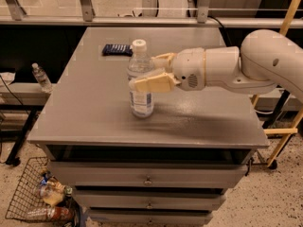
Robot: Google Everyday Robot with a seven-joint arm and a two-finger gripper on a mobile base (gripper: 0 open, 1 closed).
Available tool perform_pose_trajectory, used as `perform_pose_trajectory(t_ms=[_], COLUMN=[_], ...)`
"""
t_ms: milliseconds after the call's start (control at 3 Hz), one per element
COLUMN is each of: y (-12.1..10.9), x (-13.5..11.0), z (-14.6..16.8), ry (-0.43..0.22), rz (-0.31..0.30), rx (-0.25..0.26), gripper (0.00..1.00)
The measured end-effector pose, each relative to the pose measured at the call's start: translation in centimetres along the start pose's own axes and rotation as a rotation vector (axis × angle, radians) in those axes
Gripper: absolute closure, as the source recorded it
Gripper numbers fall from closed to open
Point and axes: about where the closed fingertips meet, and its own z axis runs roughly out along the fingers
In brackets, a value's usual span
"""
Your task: Knock blue plastic bottle over
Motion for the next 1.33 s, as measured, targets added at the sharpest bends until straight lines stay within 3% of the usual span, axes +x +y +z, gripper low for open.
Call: perform_pose_trajectory(t_ms=[333, 667, 1000, 1333], y=[-0.4, -0.7, -0.5, 0.3], x=[0.1, -1.3, -2.4, -2.4], z=[-1.6, -4.1, -5.6, -5.3], ry=[-0.006, 0.046, 0.158, 0.306], rz=[-0.003, -0.121, -0.279, -0.426], rx=[0.025, 0.041, 0.017, -0.025], gripper=[0.65, 0.87, 1.0, 1.0])
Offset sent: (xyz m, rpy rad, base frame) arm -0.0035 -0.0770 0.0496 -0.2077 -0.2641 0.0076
